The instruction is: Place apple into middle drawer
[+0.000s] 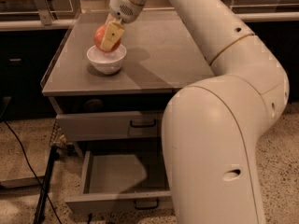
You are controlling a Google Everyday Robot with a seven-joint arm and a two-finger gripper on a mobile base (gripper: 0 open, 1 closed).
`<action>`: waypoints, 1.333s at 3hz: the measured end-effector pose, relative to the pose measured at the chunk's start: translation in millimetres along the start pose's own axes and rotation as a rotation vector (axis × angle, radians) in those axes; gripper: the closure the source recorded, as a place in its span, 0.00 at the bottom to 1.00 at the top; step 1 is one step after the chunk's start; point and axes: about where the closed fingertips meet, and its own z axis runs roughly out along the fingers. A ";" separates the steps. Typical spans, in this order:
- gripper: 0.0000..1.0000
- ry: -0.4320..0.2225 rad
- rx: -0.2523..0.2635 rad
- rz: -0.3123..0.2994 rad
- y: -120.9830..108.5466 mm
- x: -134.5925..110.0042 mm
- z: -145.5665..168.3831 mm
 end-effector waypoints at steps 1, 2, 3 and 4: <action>1.00 0.009 0.070 -0.009 5.5 -8.2 -54.3; 1.00 0.006 0.117 0.007 34.3 -6.7 -107.5; 1.00 -0.074 0.166 0.040 83.9 -11.6 -155.9; 1.00 -0.063 0.185 0.092 101.8 20.3 -160.3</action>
Offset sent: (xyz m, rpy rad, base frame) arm -0.1324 -0.0927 0.0918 -0.0333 -0.0724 -0.1114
